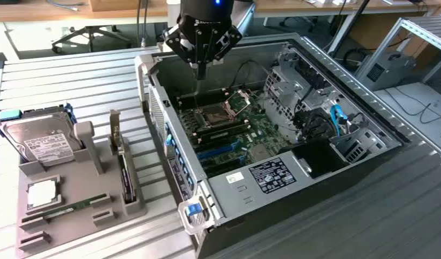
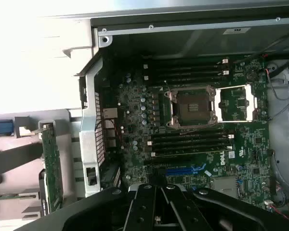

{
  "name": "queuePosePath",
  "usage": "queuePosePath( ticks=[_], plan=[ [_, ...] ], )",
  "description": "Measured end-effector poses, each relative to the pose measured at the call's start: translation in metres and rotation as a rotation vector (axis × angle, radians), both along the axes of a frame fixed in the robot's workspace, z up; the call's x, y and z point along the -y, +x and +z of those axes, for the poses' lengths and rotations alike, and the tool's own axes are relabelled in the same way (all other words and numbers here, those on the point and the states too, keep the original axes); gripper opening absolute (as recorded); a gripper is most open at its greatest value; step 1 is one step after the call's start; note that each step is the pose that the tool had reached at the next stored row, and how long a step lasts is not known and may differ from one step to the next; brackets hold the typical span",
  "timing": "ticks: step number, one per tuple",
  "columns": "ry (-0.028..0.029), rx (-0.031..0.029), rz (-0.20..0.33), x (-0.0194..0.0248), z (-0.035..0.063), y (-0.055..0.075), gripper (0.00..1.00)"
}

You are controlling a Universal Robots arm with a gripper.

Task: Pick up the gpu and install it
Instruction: 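Reach for the gpu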

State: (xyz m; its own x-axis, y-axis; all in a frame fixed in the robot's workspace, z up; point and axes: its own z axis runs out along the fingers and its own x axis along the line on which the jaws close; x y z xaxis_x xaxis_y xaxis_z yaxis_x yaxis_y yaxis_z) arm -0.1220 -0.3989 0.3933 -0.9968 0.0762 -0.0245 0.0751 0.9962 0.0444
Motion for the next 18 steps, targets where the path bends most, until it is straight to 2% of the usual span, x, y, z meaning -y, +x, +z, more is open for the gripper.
queuePosePath(
  ticks=[18],
  plan=[
    [-0.0001,0.0008,0.000,0.0000,0.0000,-0.012,0.11]
  ],
)
